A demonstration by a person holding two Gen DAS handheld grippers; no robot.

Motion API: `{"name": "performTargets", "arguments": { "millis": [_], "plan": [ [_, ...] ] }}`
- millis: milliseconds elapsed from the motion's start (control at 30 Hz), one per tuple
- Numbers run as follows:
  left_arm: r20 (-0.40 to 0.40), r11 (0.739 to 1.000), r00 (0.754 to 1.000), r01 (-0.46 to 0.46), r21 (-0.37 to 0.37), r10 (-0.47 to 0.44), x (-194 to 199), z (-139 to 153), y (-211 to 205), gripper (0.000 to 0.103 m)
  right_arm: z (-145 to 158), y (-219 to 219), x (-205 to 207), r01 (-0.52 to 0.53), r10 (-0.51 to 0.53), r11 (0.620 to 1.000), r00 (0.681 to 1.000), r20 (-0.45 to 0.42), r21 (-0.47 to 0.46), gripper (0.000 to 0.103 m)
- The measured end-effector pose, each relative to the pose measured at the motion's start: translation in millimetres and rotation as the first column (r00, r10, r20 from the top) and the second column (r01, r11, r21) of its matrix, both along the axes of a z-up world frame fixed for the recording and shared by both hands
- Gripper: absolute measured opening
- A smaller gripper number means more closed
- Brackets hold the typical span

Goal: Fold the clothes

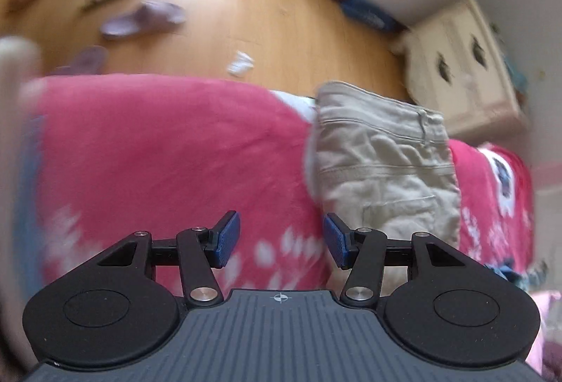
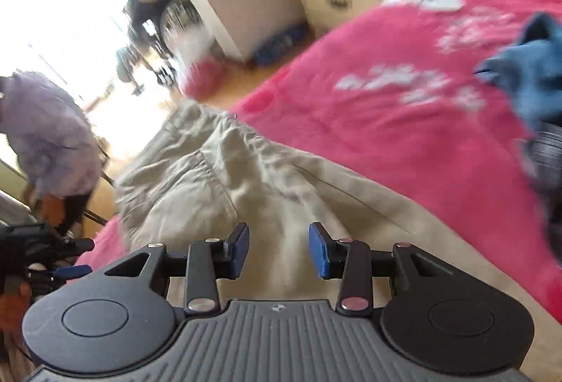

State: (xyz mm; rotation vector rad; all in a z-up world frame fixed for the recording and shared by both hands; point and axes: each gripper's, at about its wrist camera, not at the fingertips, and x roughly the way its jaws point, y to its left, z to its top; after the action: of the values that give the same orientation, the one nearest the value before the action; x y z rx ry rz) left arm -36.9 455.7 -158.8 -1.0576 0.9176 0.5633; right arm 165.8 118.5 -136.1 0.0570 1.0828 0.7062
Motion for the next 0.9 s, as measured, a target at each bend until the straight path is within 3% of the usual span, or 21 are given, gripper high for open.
{"name": "performTargets", "arguments": {
  "millis": [200, 333, 400, 433, 467, 667, 800, 900],
  "plan": [
    [0.057, 0.999, 0.998, 0.033, -0.009, -0.033, 16.6, -20.9, 2.1, 0.052, 0.0, 89.1, 37.2, -0.111, 0.107, 0.993, 0.988, 0.115, 0.033, 0.043],
    [0.095, 0.998, 0.994, 0.056, -0.015, -0.054, 27.7, -34.8, 3.5, 0.049, -20.3, 145.3, 71.5, -0.224, 0.231, 0.971, 0.969, 0.087, -0.081, 0.054],
    [0.114, 0.998, 0.991, 0.067, -0.017, -0.065, 33.2, -41.8, 4.2, 0.037, -32.5, 164.3, 80.6, -0.277, 0.283, 0.951, 0.959, 0.026, -0.136, 0.035],
    [0.123, 0.997, 0.990, 0.077, -0.003, -0.076, 35.0, -42.6, 1.5, 0.032, -32.0, 168.9, 78.2, -0.285, 0.295, 0.944, 0.955, 0.040, -0.166, 0.016],
    [0.130, 0.997, 0.988, 0.080, 0.018, -0.082, 35.2, -40.8, -2.7, 0.024, -29.9, 171.9, 73.7, -0.289, 0.306, 0.939, 0.950, 0.063, -0.187, 0.012],
    [0.139, 0.994, 0.987, 0.066, 0.086, -0.077, 28.6, -28.3, -14.5, 0.012, -11.6, 179.8, 33.5, -0.298, 0.350, 0.930, 0.895, 0.276, -0.212, 0.010],
    [0.114, 0.991, 0.991, 0.061, 0.120, -0.074, 26.3, -22.1, -19.2, 0.009, -25.4, 202.3, 30.4, -0.313, 0.380, 0.918, 0.869, 0.316, -0.243, 0.010],
    [0.096, 0.987, 0.992, 0.069, 0.148, -0.083, 25.3, -20.3, -21.8, 0.009, -37.5, 201.3, 31.2, -0.300, 0.363, 0.925, 0.880, 0.307, -0.235, 0.010]
  ]
}}
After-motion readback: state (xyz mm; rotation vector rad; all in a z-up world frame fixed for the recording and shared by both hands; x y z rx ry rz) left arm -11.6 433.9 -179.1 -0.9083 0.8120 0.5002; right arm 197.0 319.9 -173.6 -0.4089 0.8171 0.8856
